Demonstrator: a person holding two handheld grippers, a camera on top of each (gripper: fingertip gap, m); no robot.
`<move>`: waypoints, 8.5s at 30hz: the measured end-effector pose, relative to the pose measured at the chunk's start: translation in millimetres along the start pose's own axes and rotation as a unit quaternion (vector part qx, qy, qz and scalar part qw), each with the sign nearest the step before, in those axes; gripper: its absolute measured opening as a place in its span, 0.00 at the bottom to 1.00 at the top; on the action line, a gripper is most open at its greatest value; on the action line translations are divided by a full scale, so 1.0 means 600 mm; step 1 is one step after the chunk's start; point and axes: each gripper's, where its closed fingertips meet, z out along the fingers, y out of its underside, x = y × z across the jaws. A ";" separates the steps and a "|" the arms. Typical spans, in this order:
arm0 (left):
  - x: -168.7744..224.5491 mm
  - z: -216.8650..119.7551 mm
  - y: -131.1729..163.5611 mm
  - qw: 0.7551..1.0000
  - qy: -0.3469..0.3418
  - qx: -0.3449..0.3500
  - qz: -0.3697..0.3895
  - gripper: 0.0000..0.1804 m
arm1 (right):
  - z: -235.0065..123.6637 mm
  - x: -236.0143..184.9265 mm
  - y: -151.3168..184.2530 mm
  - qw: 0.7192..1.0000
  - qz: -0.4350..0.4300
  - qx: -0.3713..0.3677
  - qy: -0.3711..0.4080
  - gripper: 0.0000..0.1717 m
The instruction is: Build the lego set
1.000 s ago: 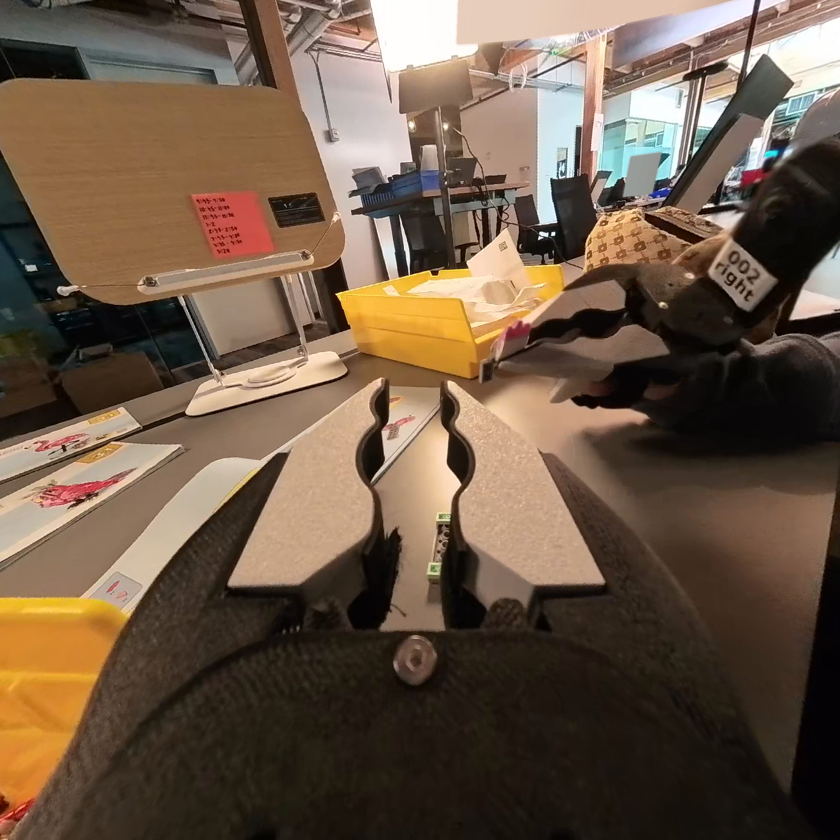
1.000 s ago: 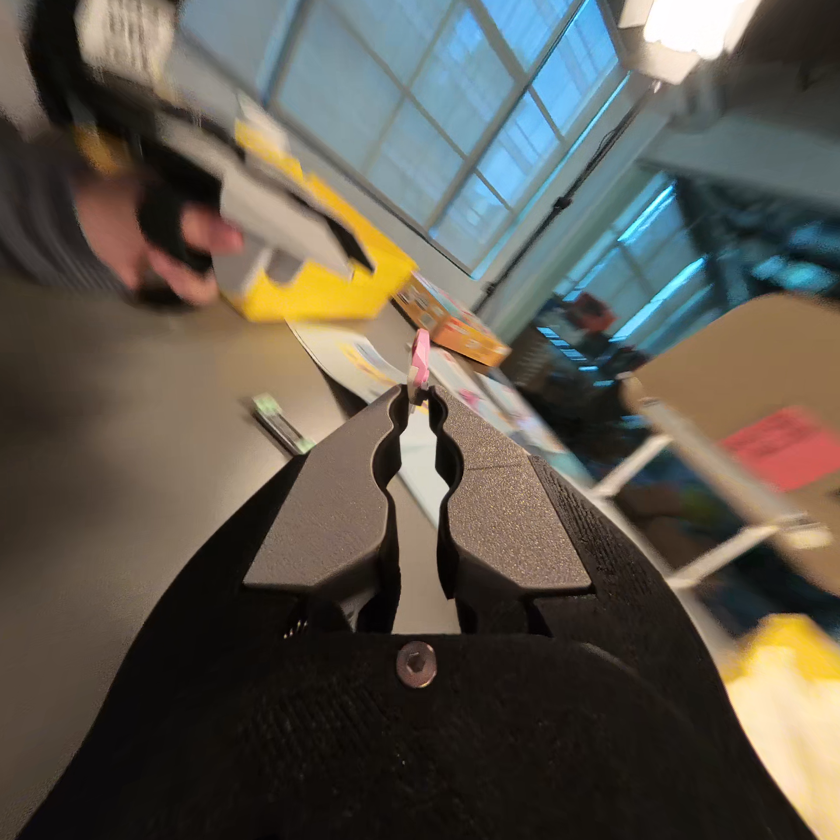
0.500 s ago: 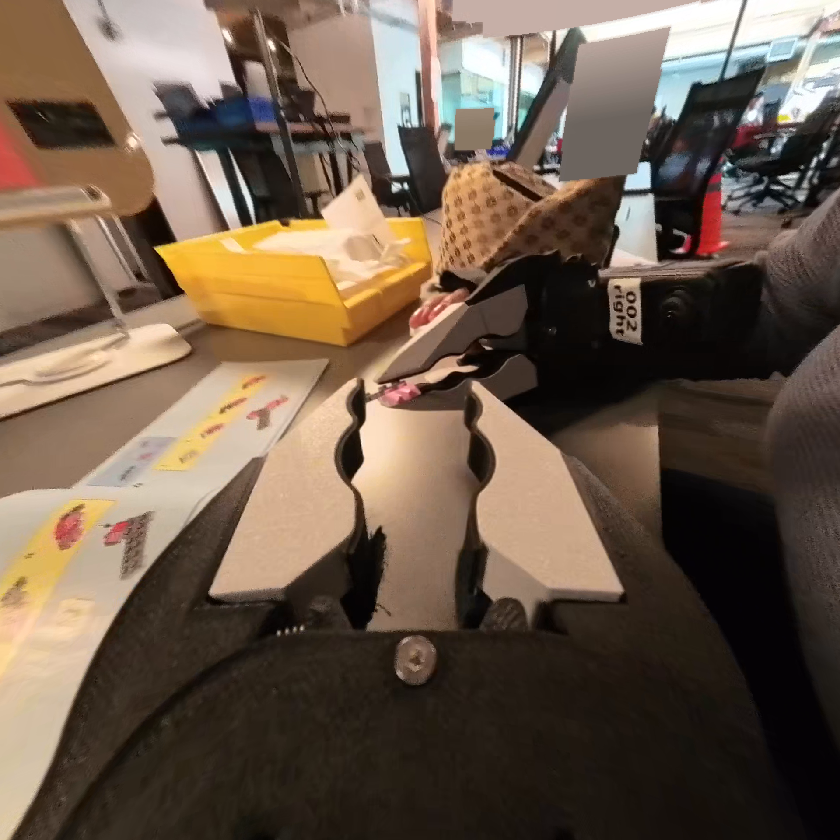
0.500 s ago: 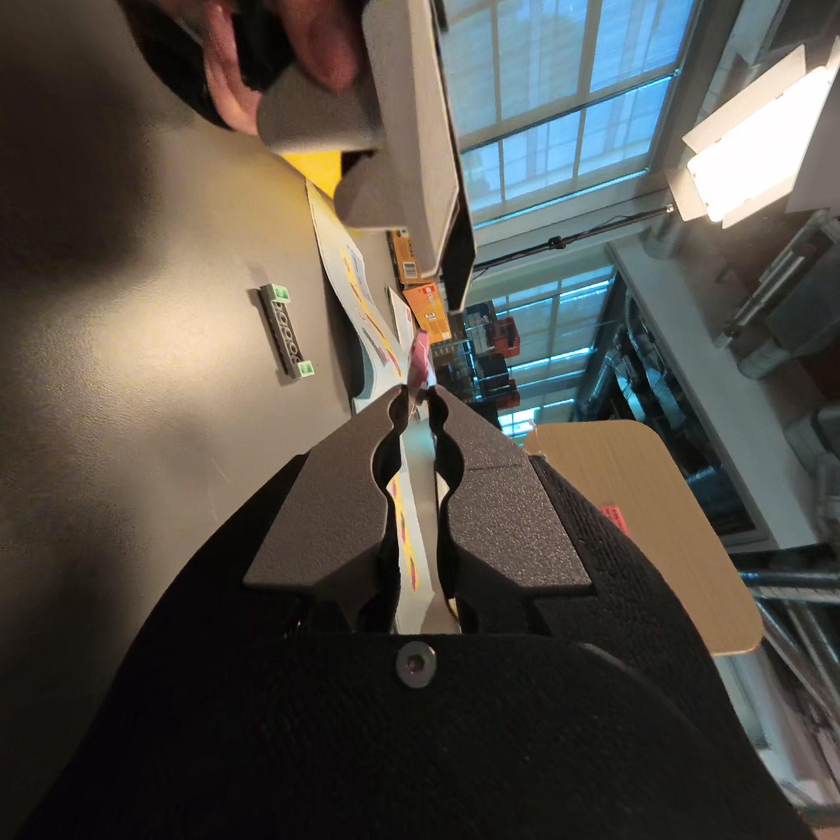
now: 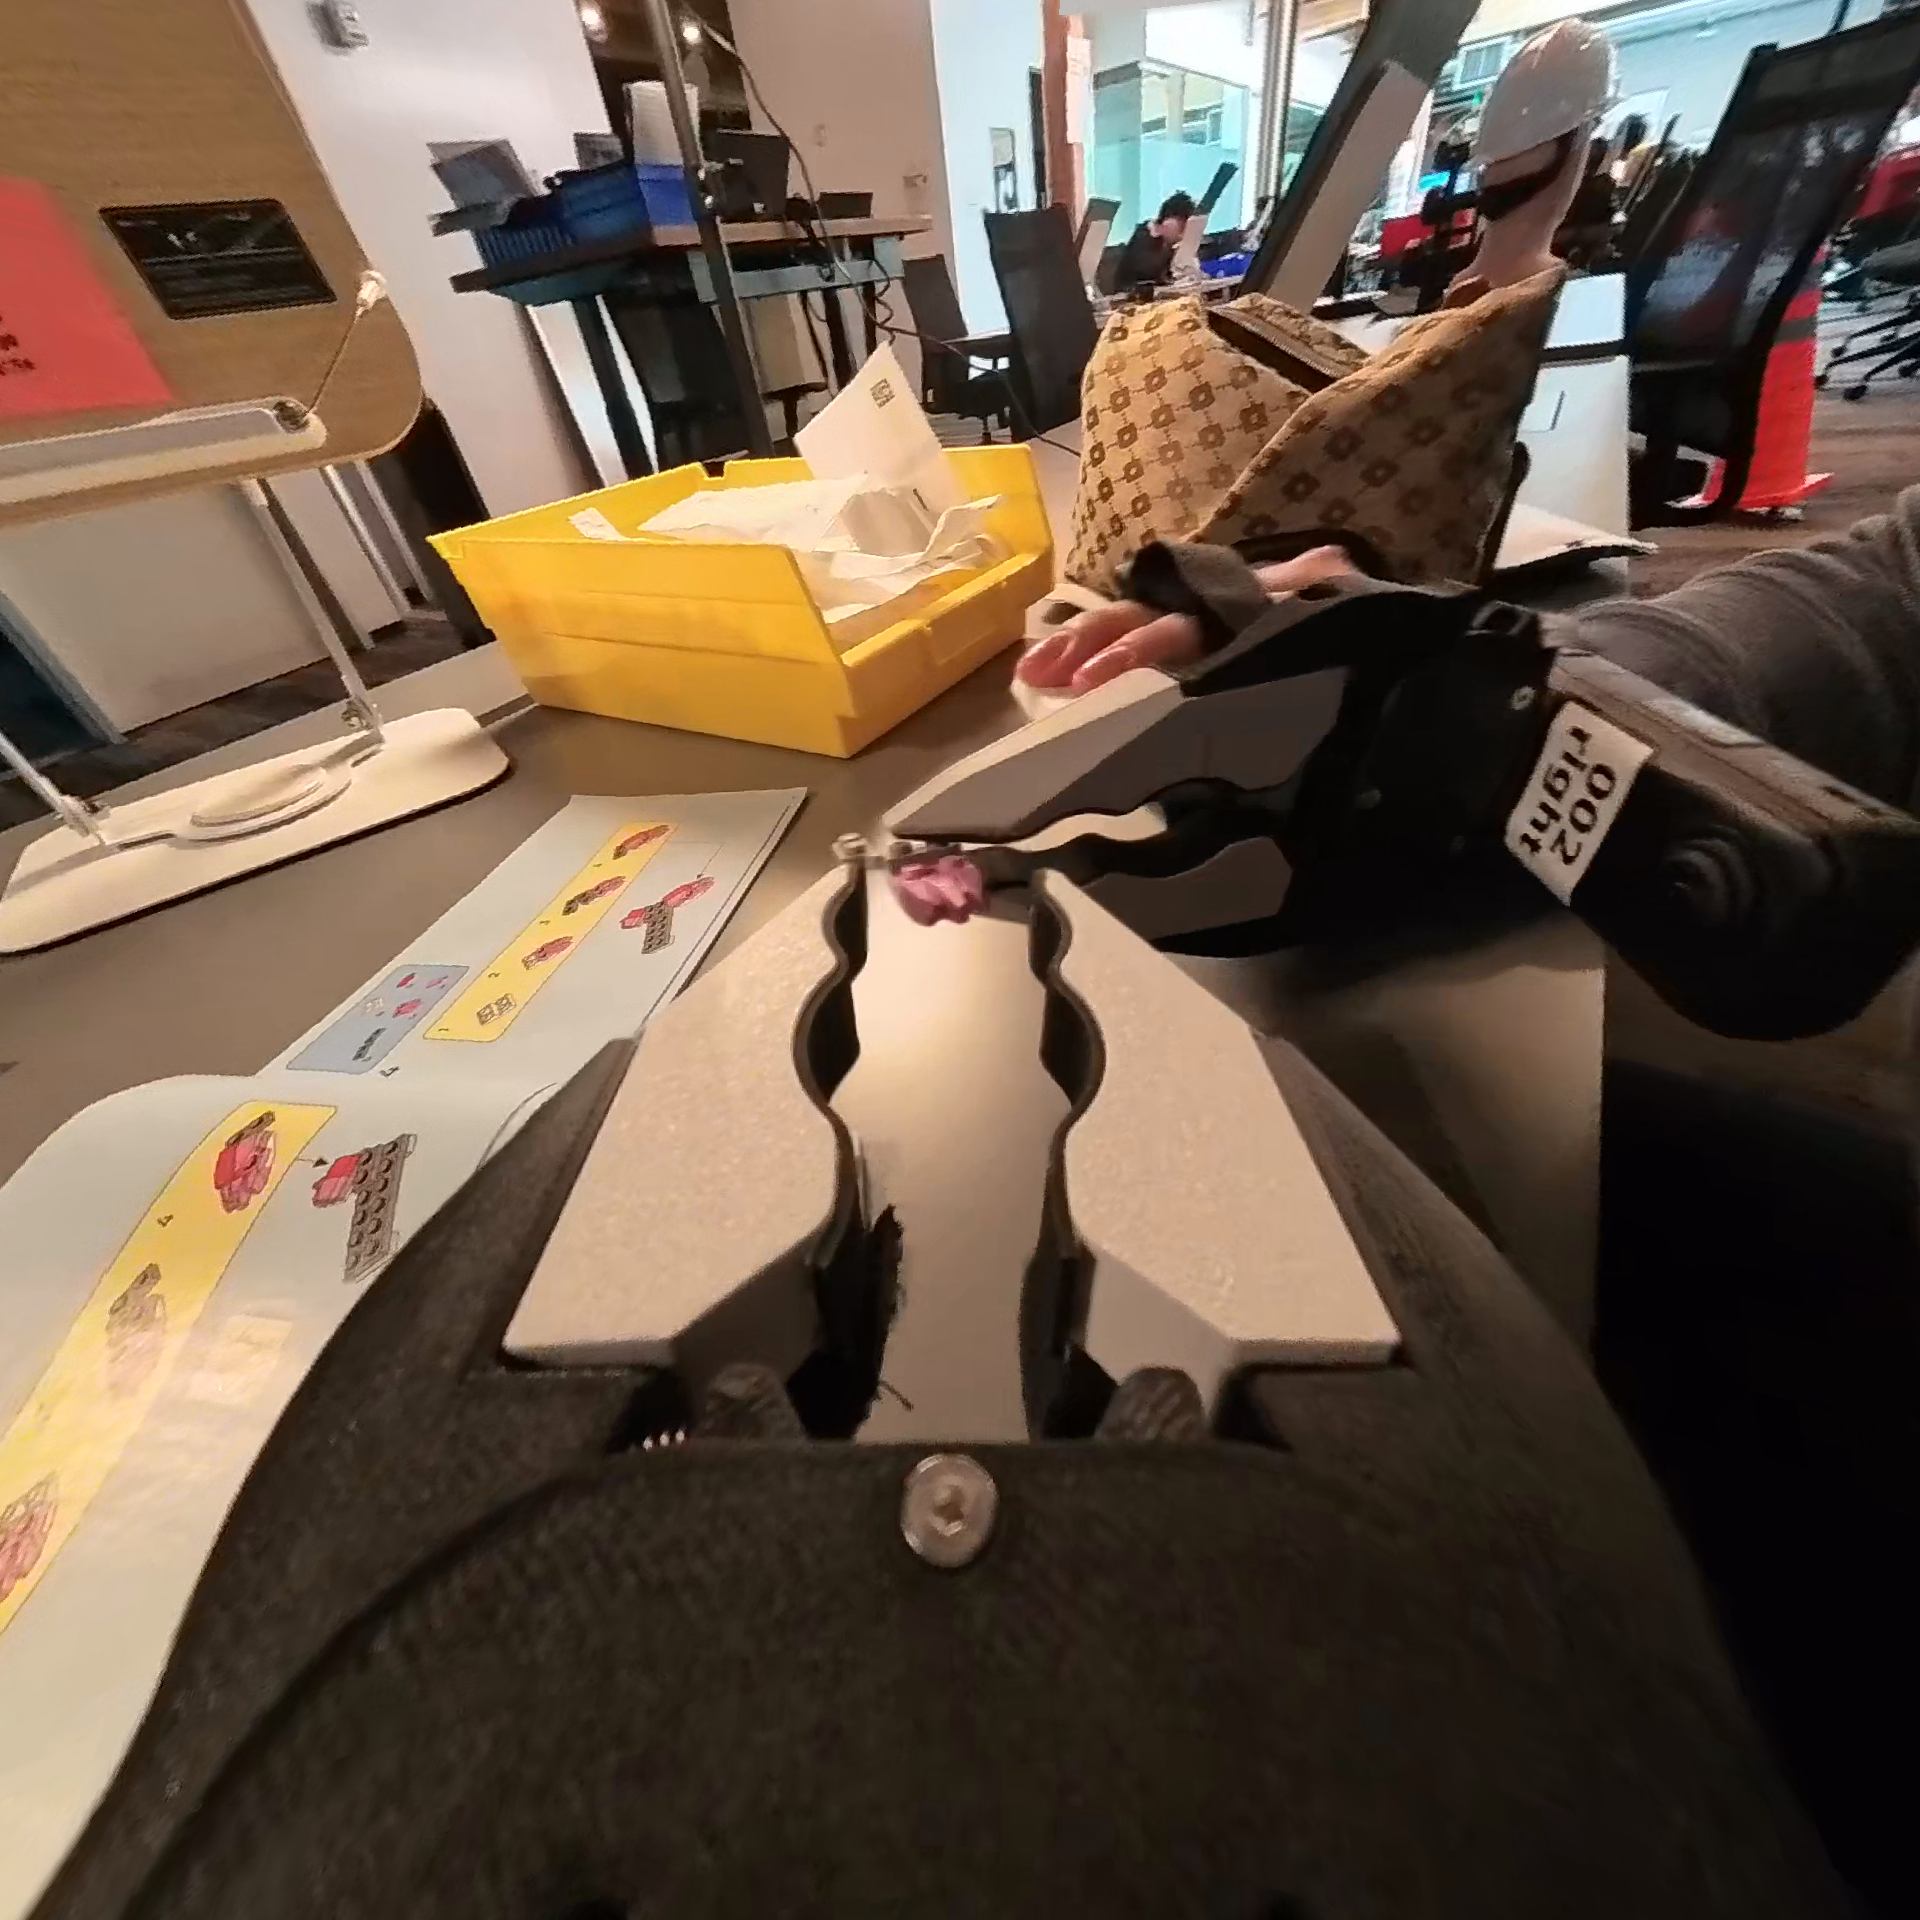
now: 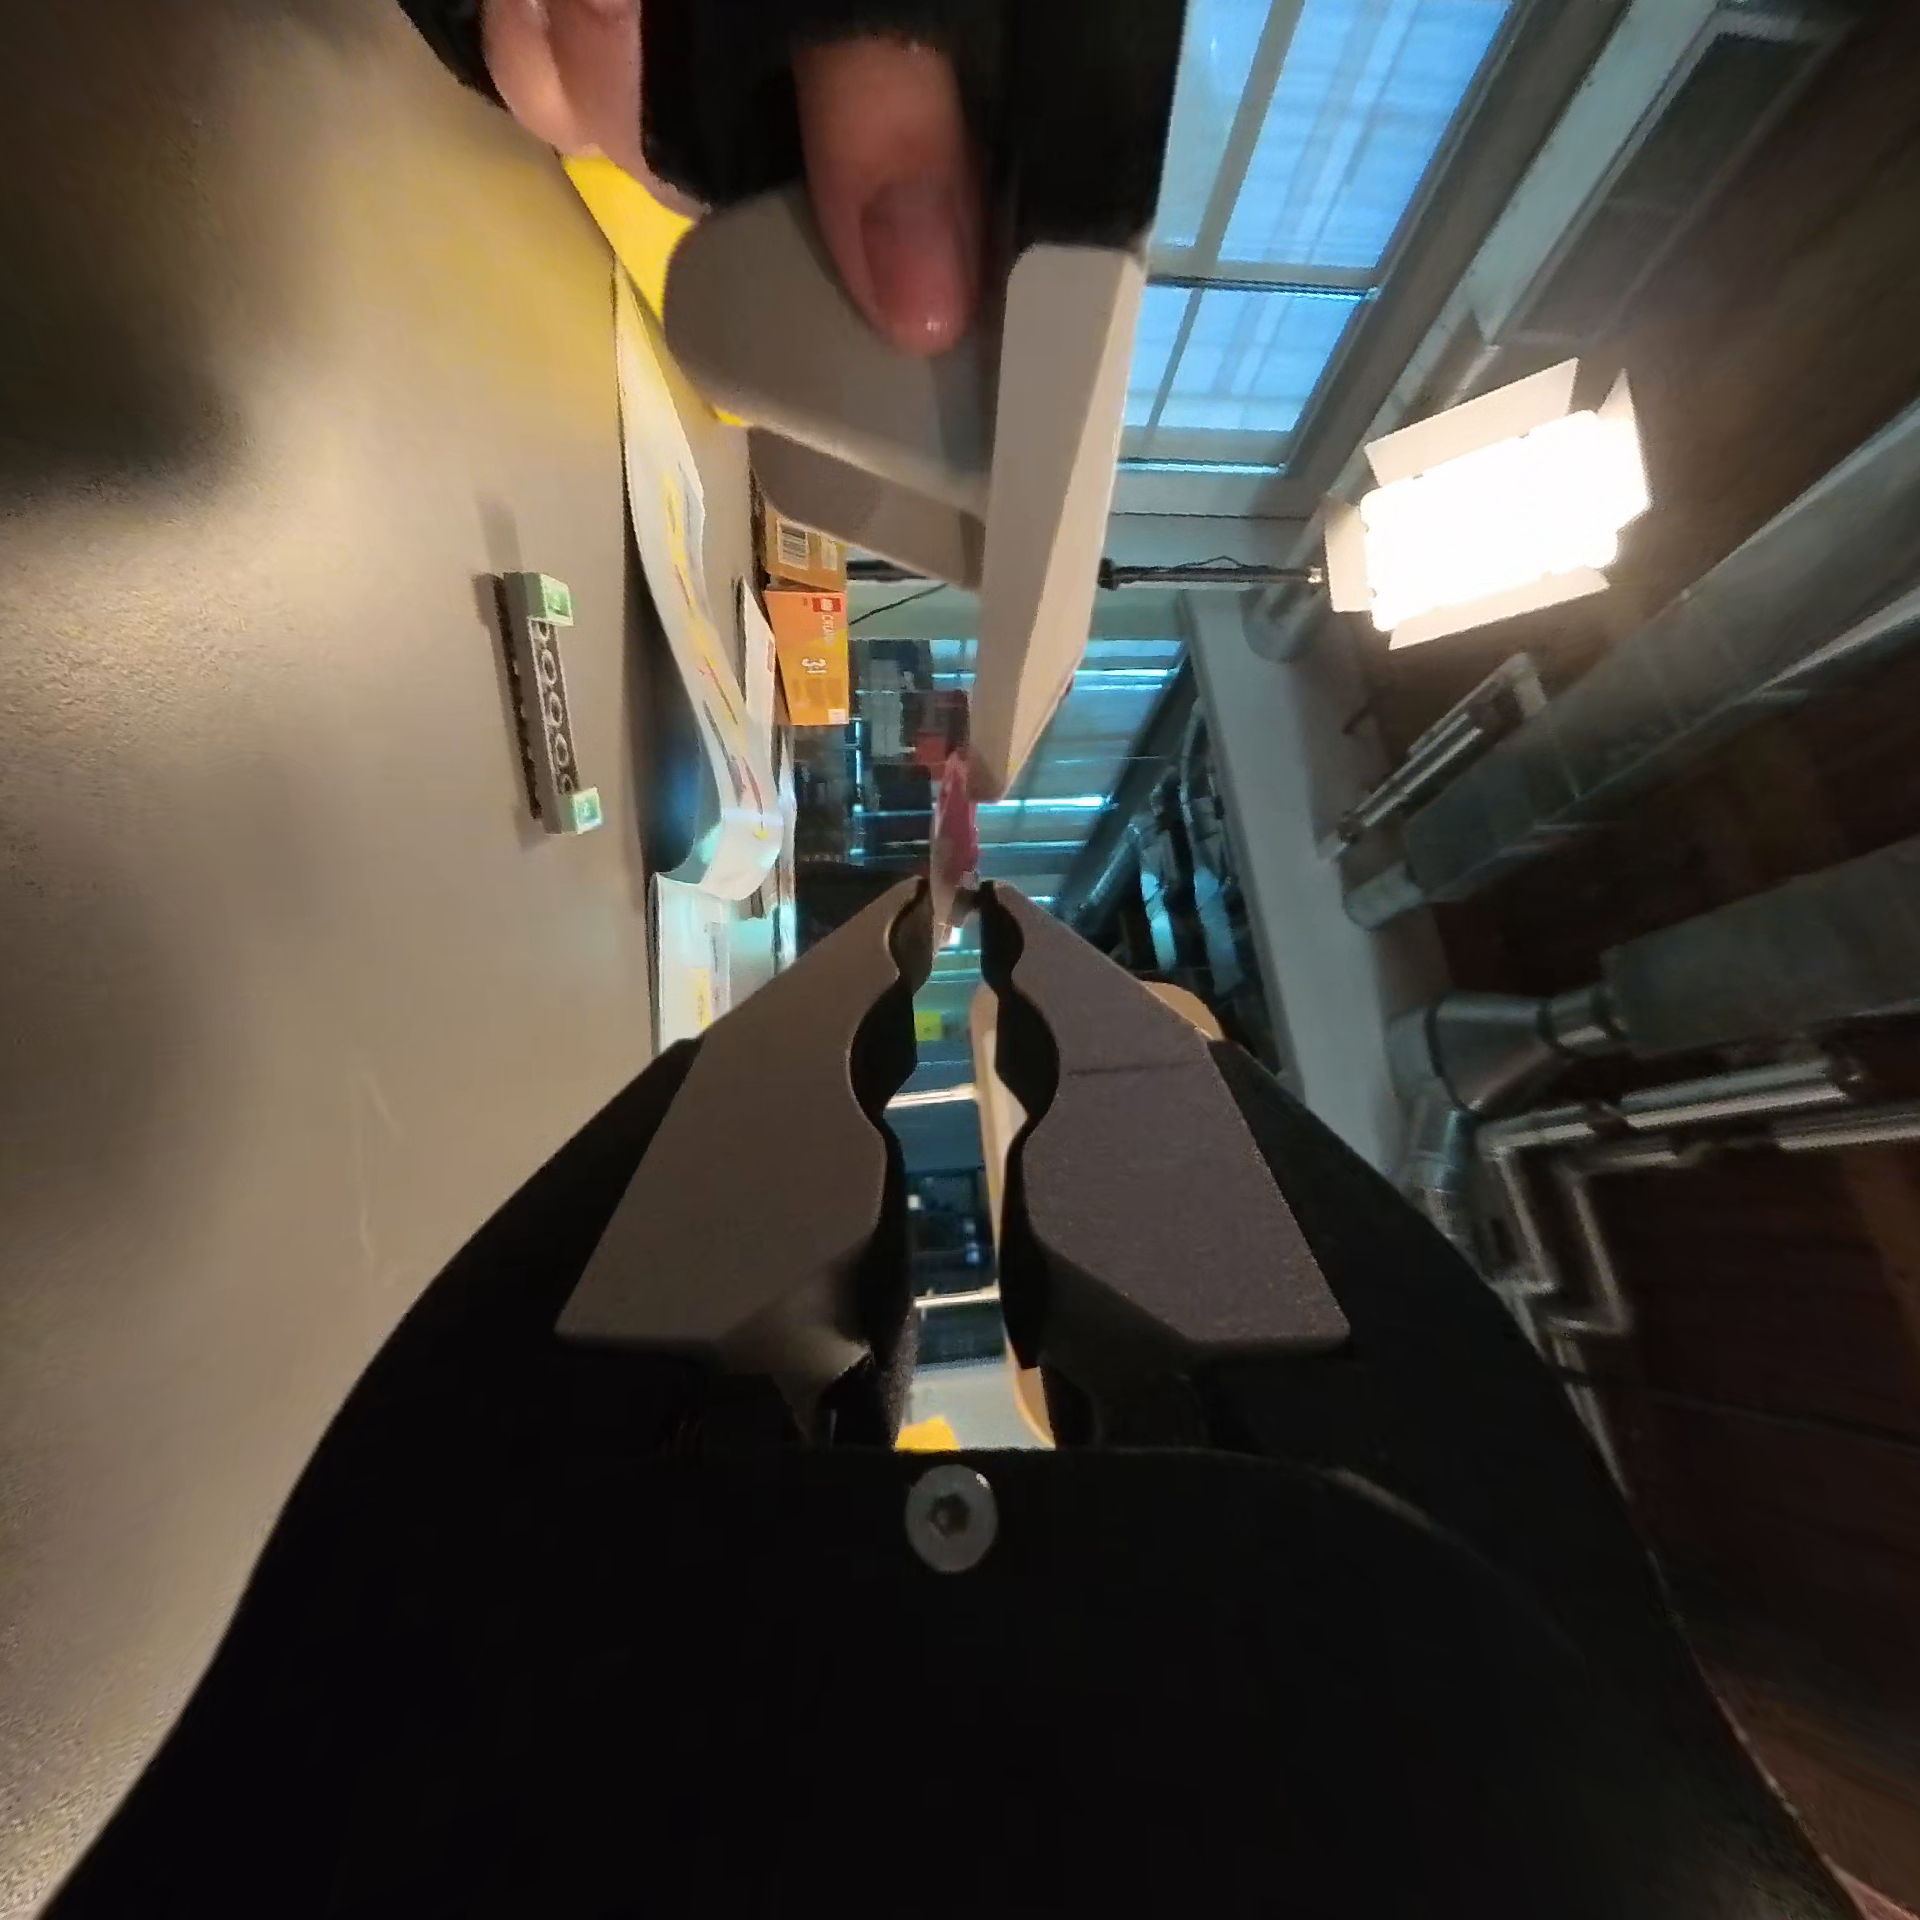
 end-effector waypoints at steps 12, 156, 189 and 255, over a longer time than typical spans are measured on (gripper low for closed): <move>-0.002 0.009 0.013 0.999 -0.020 -0.030 0.022 0.13 | 0.006 -0.002 -0.006 0.999 -0.033 -0.016 0.008 0.04; -0.142 -0.513 -0.250 0.875 -0.424 0.228 0.044 0.34 | 0.072 0.001 0.165 0.970 0.216 -0.112 0.025 0.00; -0.412 -0.371 0.044 0.875 -0.257 -0.322 -0.253 0.16 | 0.082 -0.003 0.183 0.963 0.232 -0.131 0.032 0.01; -0.490 -0.411 0.234 0.743 -0.223 -0.506 -0.377 0.01 | 0.090 -0.031 0.180 0.964 0.228 -0.133 -0.010 0.00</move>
